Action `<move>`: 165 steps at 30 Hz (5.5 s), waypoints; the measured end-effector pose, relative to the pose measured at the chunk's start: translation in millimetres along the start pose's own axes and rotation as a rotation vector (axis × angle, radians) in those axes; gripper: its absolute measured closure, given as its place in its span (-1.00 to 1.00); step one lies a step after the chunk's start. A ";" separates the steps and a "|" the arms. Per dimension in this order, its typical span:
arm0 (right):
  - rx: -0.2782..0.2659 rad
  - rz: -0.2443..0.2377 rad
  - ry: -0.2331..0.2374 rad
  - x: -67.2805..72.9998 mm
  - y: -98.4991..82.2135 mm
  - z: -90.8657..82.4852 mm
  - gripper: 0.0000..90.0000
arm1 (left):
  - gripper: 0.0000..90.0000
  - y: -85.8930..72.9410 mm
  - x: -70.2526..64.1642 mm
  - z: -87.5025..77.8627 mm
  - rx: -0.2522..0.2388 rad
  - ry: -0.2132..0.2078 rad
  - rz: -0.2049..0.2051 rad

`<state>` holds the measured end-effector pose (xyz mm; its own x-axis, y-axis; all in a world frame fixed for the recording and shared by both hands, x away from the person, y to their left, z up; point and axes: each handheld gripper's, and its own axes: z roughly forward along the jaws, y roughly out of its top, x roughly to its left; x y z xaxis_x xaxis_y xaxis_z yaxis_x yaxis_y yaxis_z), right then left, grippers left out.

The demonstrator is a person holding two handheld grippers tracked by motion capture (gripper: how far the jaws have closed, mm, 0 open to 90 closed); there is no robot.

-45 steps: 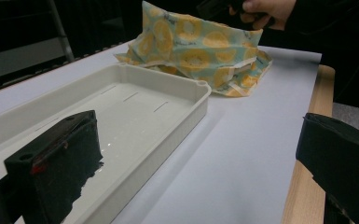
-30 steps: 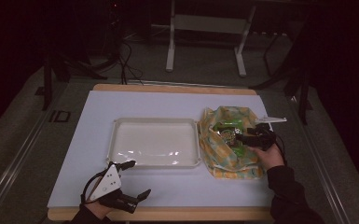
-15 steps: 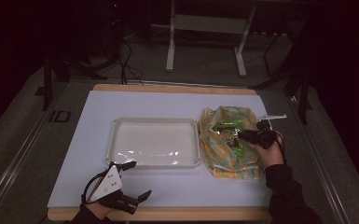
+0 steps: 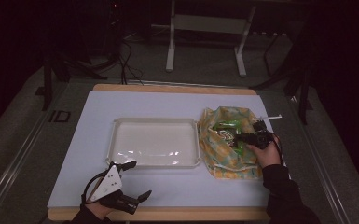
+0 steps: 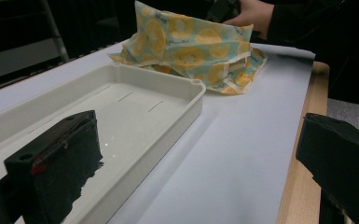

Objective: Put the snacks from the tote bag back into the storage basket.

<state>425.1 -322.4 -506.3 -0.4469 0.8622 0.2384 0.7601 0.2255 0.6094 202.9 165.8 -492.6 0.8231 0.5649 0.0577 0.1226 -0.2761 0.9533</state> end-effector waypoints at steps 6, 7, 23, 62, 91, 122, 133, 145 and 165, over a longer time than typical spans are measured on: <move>0.047 0.029 -0.018 5.6 1.4 7.6 0.73 | -0.99 -0.2 -0.3 0.6 0.000 -0.006 0.000; 0.051 0.030 -0.021 6.6 1.7 8.2 0.76 | -0.99 -0.2 -0.5 0.4 0.000 -0.006 0.000; 0.007 0.053 -0.044 21.8 3.6 -3.6 0.98 | -0.99 -0.2 -0.1 1.1 0.000 0.001 0.004; -0.191 0.187 -0.127 17.6 -2.9 -80.6 0.98 | -0.99 0.7 -1.1 0.0 -0.014 0.004 0.018; -0.293 0.233 -0.116 17.2 2.4 -132.8 0.98 | -0.99 1.1 -2.0 -1.2 -0.028 0.006 0.024; -0.384 0.190 -0.063 51.2 40.7 -169.1 0.98 | -0.99 1.4 -2.9 -1.4 -0.030 0.008 0.026; -0.398 0.167 -0.021 72.1 52.7 -166.0 0.98 | -0.99 1.8 -2.3 -2.2 -0.030 0.014 0.030; -0.408 0.145 0.015 93.2 62.2 -161.2 0.98 | -0.99 2.4 -3.6 -2.4 -0.037 0.017 0.027; -0.420 0.096 0.104 137.8 79.8 -140.0 0.98 | -0.99 2.1 -3.9 -2.6 -0.039 0.016 0.032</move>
<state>358.1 -249.1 -318.9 -0.4450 0.8152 0.3707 0.5523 -0.0760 0.8302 198.5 165.1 -490.0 0.8173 0.5688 0.0923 0.0747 -0.2634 0.9618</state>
